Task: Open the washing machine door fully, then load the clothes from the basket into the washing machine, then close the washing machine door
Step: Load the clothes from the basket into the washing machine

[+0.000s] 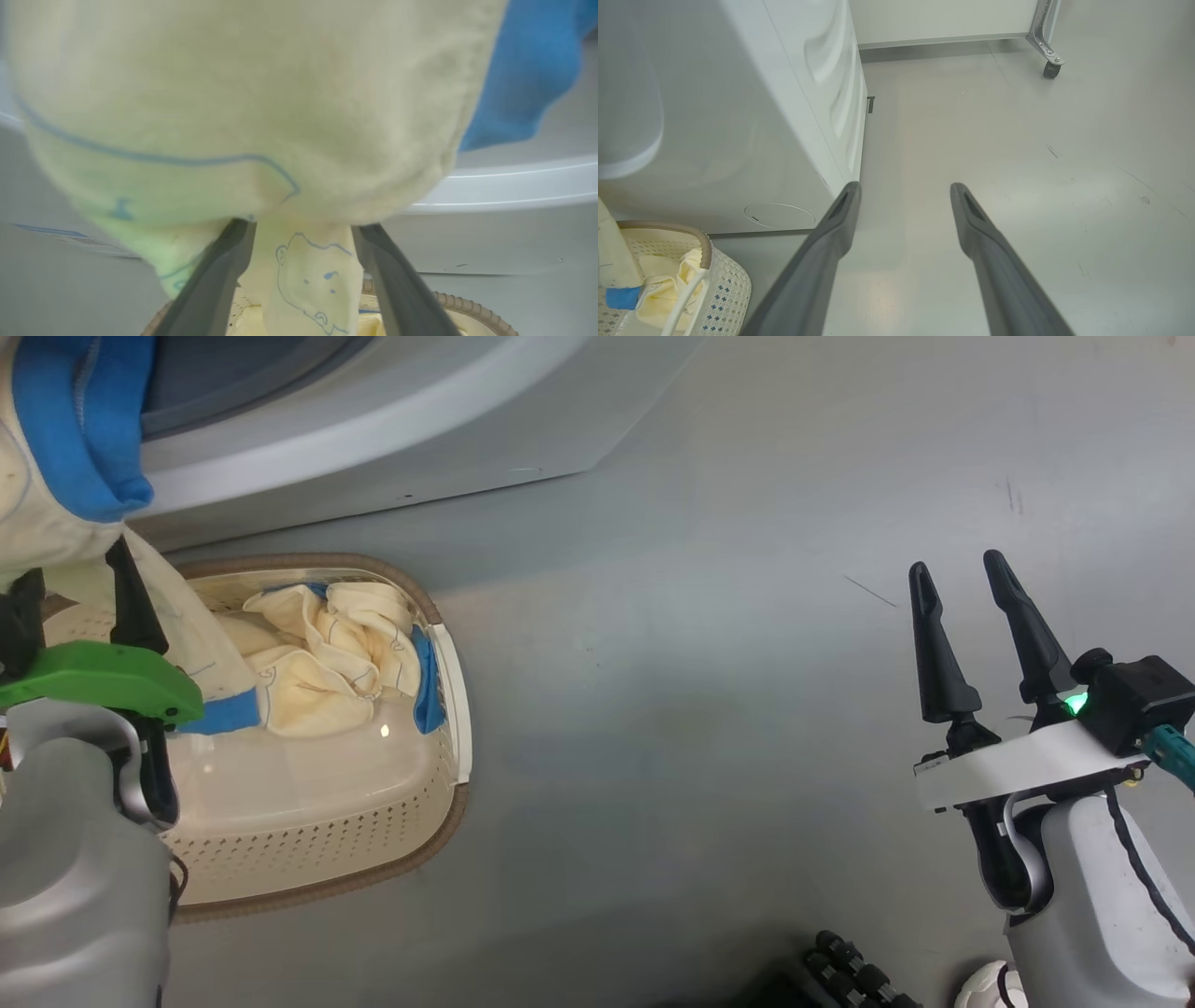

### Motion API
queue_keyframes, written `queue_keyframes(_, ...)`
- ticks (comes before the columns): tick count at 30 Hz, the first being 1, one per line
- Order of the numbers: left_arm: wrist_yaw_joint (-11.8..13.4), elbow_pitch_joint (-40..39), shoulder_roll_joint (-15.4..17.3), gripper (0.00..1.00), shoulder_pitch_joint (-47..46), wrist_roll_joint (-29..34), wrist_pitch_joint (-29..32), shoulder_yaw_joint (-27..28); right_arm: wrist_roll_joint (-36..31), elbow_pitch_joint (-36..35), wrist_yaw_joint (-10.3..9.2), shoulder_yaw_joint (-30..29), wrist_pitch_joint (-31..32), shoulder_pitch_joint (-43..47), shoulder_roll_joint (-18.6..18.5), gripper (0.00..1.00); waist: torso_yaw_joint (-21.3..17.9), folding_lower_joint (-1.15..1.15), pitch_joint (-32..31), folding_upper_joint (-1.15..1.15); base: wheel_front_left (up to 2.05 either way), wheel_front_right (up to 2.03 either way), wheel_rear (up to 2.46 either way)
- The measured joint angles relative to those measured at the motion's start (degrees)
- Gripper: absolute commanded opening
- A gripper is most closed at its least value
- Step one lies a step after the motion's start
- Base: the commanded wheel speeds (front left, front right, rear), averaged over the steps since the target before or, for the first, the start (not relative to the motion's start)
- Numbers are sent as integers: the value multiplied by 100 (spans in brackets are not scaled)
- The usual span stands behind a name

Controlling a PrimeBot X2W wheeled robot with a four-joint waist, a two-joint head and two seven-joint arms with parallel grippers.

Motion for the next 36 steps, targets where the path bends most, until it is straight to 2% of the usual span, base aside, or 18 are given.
queue_keyframes(13, 32, -1, -14, 99, -185, 24, -40, 142, 0, -2, 0, 15, 0, -143, 56, 100, -15, 0, 241, 0, 0, 0, 0)
queue_keyframes(15, 32, -9, -32, 78, -186, 25, -41, 154, 0, -1, 0, 15, 0, -151, 56, 100, -9, 0, 248, 0, 0, 0, 0)
queue_keyframes(16, 32, -11, -40, 48, -186, 26, -41, 155, 0, 1, 0, 15, 0, -158, 56, 100, -6, 0, 250, 0, 0, 0, 0)
queue_keyframes(18, 32, -19, -66, 33, -187, 45, -41, 158, 0, 2, 0, 15, 0, -179, 56, 100, 1, 0, 251, 0, 0, 0, 0)
queue_keyframes(19, 33, -26, -91, 13, -186, 55, -41, 165, 0, 4, 0, 15, 0, -190, 56, 100, 4, 0, 249, 0, 0, 0, 0)
queue_keyframes(20, 33, -34, -112, 0, -186, 69, -41, 167, 0, 5, 0, 15, 0, -196, 56, 100, 8, 0, 246, 0, 0, 0, 0)
queue_keyframes(32, 41, -445, -545, 0, 30, 5, -41, 363, 0, 100, 0, -80, 0, -204, 73, 100, 146, 0, 30, 0, 0, 0, 0)
queue_keyframes(36, 40, -592, -576, 0, 277, 9, -40, 366, 0, 113, 0, -84, 0, -203, 74, 100, 226, 0, -55, 0, 0, 0, 0)
